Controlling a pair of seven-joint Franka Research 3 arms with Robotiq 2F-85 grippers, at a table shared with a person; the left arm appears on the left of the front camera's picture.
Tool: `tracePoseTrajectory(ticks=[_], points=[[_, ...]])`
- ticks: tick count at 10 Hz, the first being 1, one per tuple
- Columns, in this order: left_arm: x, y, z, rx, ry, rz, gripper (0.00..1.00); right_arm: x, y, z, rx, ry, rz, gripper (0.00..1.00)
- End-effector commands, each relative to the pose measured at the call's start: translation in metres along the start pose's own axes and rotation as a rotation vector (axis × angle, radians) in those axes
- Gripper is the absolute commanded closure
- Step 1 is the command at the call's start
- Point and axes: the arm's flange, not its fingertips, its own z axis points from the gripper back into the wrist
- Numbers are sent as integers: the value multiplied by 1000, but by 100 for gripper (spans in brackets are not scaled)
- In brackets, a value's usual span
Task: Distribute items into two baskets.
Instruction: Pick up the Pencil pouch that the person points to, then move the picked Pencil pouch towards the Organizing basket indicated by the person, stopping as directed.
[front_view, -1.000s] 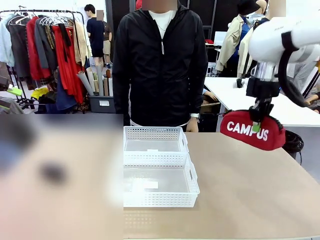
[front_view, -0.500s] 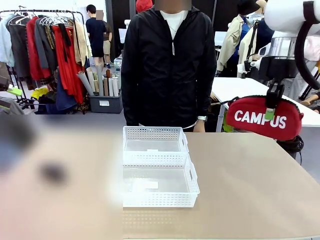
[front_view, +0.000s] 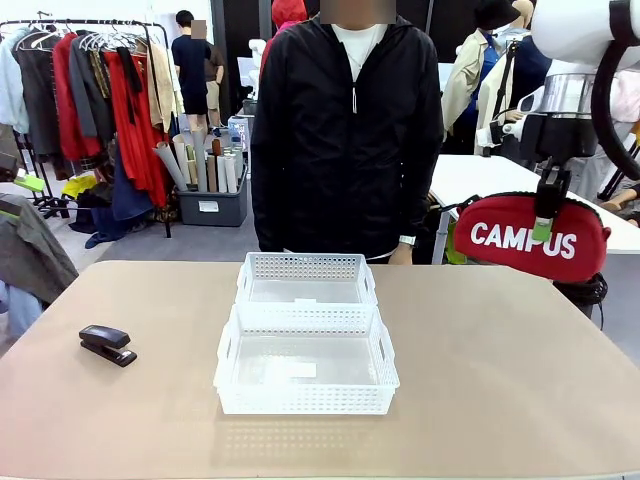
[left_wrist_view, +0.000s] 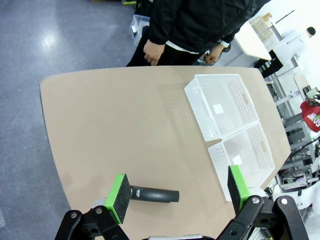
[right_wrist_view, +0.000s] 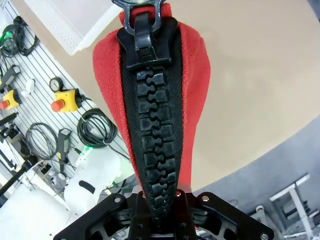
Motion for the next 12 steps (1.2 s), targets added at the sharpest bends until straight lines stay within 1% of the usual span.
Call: tracePoseTrajectory(ticks=[1, 12], points=[[0, 0, 0, 2, -3, -1, 0, 1, 0, 2, -17, -7, -19, 100], [0, 0, 0, 2, -3, -1, 0, 1, 0, 2, -17, -7, -19, 100]])
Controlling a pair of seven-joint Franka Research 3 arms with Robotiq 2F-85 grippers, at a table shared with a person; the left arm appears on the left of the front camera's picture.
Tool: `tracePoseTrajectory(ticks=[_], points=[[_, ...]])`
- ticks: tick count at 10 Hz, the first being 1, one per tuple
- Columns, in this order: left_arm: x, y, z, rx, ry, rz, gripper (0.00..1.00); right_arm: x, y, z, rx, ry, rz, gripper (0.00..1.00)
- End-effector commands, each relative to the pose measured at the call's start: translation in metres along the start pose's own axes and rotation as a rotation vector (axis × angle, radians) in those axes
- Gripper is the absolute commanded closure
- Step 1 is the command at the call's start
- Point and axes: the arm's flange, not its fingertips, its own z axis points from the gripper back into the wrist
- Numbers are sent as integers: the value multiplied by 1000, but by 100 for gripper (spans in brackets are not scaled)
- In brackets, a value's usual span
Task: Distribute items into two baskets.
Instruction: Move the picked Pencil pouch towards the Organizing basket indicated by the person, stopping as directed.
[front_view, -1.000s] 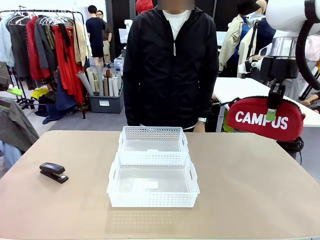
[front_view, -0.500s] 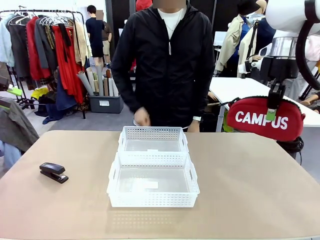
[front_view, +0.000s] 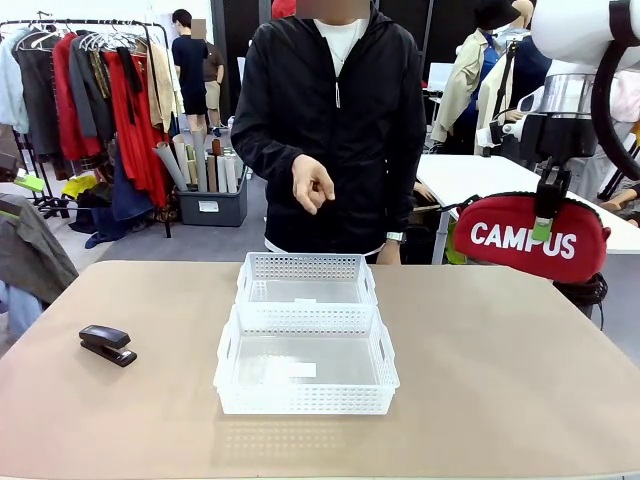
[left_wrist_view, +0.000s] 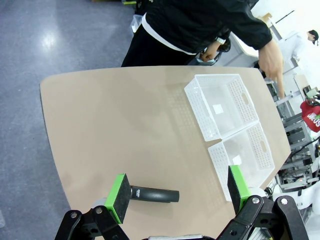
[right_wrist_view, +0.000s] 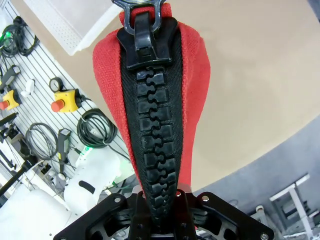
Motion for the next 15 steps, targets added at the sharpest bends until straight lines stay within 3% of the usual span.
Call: tracePoseTrajectory(ticks=[1, 15], points=[[0, 0, 0, 2, -3, -1, 0, 1, 0, 2, -16, -6, -19, 100], [0, 0, 0, 2, -3, -1, 0, 9, -6, 0, -8, -9, 6, 100]])
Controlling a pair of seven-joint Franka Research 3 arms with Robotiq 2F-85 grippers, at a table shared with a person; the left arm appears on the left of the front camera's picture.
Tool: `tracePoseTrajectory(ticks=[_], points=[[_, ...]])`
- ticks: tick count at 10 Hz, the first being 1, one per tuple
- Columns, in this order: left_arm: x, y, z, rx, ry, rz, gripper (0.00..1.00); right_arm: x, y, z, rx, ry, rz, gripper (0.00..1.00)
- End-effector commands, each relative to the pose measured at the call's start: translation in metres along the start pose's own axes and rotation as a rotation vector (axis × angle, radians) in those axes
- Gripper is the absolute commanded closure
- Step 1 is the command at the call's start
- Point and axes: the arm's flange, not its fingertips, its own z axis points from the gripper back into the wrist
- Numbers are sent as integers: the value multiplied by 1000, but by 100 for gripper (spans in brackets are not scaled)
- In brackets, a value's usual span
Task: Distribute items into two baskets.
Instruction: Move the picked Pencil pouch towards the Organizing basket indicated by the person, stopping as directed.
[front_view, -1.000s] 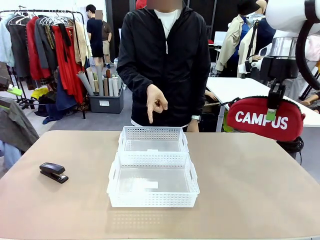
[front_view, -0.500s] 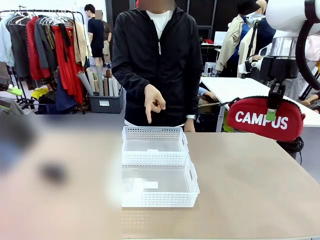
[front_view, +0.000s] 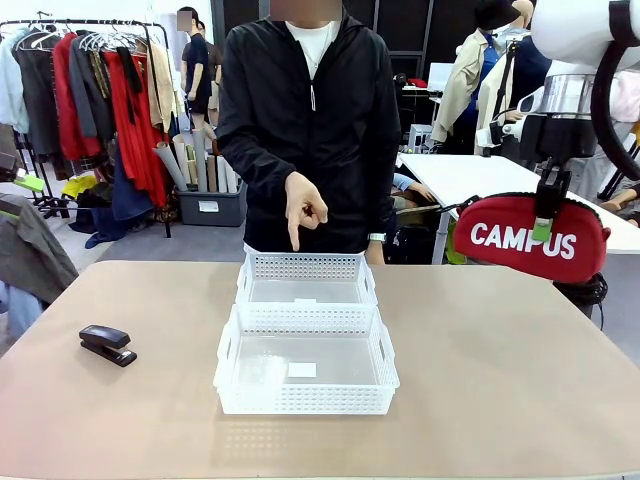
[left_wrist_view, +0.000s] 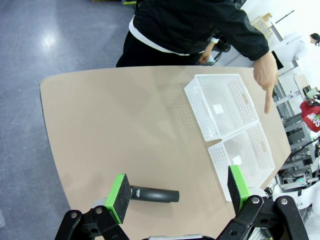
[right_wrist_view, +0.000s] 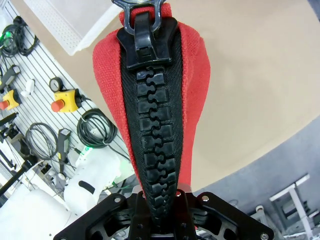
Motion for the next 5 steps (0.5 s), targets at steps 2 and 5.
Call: tracePoseTrajectory(ticks=[2, 5], points=[[0, 0, 0, 2, -3, -1, 0, 23, -12, 1, -23, -20, 50, 100], [0, 0, 0, 2, -3, -1, 0, 52, -31, -14, 13, -31, 118, 100]])
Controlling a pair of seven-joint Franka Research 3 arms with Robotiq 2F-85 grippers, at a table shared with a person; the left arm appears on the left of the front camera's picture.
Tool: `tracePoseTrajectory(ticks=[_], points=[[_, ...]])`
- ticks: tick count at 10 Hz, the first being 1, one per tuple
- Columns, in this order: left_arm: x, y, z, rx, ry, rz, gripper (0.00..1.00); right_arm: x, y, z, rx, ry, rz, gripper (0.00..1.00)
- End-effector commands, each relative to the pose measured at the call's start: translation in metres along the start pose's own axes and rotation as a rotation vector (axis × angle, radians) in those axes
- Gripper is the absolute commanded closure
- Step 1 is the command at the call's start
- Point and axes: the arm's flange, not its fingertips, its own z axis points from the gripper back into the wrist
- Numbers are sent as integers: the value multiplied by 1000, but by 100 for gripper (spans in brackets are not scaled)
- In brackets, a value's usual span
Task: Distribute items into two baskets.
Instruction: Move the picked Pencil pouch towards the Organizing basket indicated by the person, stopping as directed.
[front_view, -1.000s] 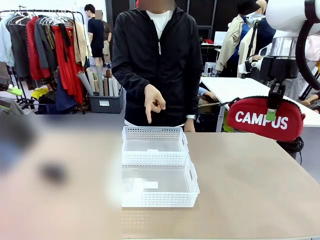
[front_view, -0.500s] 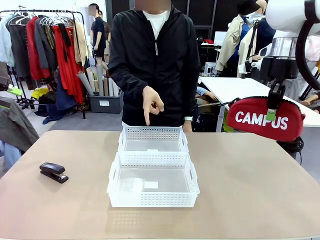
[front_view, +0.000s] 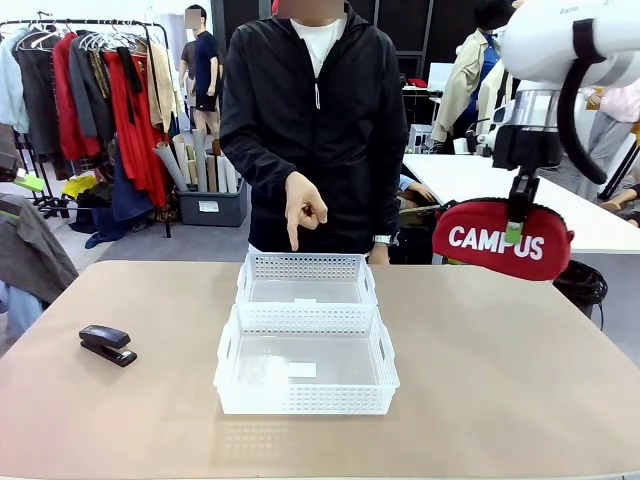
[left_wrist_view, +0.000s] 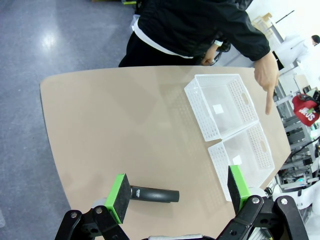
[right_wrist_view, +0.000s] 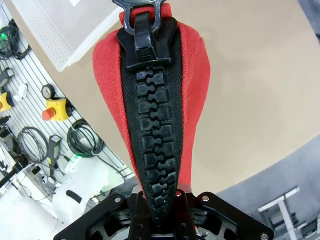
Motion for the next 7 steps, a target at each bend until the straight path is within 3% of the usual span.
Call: tracePoseTrajectory(ticks=[1, 7], points=[[0, 0, 0, 1, -2, -1, 0, 16, -11, 0, 25, -15, 66, 100], [0, 0, 0, 1, -2, -1, 0, 58, -19, -28, 20, -2, 168, 100]])
